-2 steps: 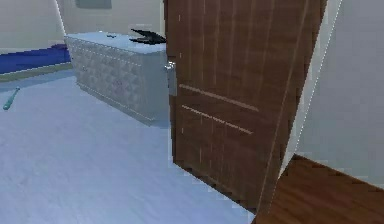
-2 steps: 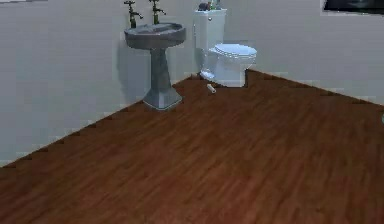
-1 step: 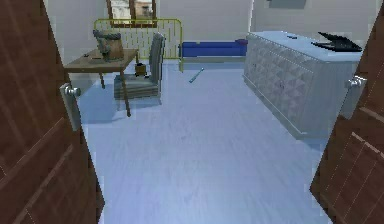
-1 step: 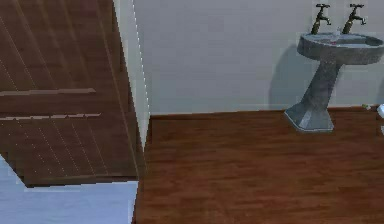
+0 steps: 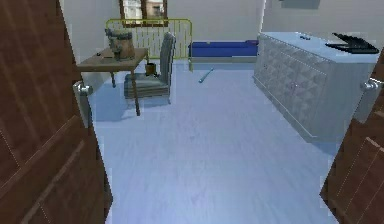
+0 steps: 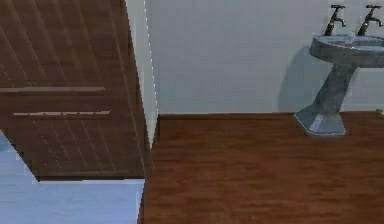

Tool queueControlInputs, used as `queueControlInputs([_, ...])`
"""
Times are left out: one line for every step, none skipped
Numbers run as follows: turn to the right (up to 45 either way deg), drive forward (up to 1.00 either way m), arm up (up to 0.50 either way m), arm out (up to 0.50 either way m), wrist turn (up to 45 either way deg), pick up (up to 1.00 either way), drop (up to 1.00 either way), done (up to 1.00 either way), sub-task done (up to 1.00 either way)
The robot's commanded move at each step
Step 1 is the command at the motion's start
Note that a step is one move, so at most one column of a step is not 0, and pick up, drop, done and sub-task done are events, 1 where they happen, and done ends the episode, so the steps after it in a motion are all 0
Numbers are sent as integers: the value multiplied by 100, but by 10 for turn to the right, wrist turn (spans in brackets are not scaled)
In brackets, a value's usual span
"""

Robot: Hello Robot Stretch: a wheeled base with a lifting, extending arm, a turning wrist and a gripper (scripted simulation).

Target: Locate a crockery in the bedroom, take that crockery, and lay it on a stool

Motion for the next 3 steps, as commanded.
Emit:
queueControlInputs([0,100,0,0,0,0,0,0,0])
queueControlInputs([-30,0,0,0,0,0,0,0,0])
queueControlInputs([0,50,0,0,0,0,0,0,0])
